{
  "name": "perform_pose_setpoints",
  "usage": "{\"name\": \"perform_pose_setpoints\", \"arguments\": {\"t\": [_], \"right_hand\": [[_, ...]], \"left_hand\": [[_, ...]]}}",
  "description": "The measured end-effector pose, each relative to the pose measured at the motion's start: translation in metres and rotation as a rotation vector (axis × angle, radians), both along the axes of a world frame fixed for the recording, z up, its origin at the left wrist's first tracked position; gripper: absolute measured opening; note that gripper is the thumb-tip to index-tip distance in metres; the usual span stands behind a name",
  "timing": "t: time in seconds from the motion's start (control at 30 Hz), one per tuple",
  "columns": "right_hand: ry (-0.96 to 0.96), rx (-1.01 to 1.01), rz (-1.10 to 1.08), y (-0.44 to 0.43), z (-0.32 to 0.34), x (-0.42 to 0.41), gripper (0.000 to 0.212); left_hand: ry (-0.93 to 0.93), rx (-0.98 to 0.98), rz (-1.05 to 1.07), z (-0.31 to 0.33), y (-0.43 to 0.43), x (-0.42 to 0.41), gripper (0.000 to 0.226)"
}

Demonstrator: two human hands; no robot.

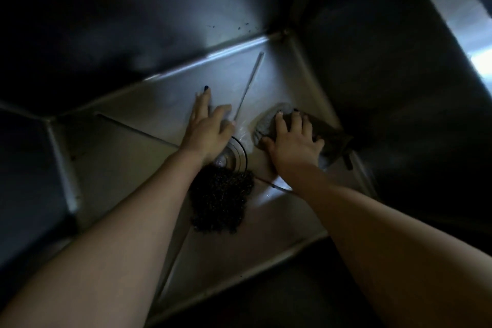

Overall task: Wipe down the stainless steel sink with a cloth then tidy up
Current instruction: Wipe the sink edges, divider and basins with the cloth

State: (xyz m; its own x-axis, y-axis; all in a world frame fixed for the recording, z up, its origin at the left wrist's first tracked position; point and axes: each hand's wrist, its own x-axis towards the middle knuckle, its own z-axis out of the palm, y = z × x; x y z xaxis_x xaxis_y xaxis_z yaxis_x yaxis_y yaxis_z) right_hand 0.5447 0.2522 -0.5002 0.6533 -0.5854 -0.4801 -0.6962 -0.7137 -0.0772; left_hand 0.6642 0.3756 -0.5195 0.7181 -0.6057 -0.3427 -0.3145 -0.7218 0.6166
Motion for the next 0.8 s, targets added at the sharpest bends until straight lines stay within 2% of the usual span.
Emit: {"name": "perform_pose_setpoints", "arguments": {"t": [0.2, 0.27, 0.37, 0.43, 0.5, 0.67, 0.8], "right_hand": [[0.029, 0.024, 0.121, 0.001, 0.015, -0.005, 0.047], [0.024, 0.024, 0.13, -0.001, 0.021, -0.004, 0.049], [-0.003, 0.129, 0.094, -0.011, 0.026, -0.003, 0.055], [-0.122, 0.239, 0.021, -0.019, 0.027, 0.0, 0.04], [-0.244, 0.399, -0.139, -0.026, 0.034, 0.001, 0.028], [-0.337, 0.691, -0.4, -0.032, 0.055, -0.009, 0.033], [-0.391, 0.786, -0.437, -0.021, 0.068, -0.011, 0.029]], "left_hand": [[-0.008, -0.085, 0.194, 0.012, 0.021, -0.025, 0.034], [-0.001, -0.093, 0.224, 0.016, 0.032, -0.03, 0.033], [0.053, -0.09, 0.246, 0.026, 0.048, -0.037, 0.034], [0.074, -0.063, 0.262, 0.033, 0.055, -0.043, 0.038], [0.09, -0.044, 0.285, 0.041, 0.06, -0.05, 0.042], [0.177, -0.063, 0.338, 0.056, 0.065, -0.065, 0.047], [0.204, -0.055, 0.357, 0.064, 0.066, -0.071, 0.048]]}}
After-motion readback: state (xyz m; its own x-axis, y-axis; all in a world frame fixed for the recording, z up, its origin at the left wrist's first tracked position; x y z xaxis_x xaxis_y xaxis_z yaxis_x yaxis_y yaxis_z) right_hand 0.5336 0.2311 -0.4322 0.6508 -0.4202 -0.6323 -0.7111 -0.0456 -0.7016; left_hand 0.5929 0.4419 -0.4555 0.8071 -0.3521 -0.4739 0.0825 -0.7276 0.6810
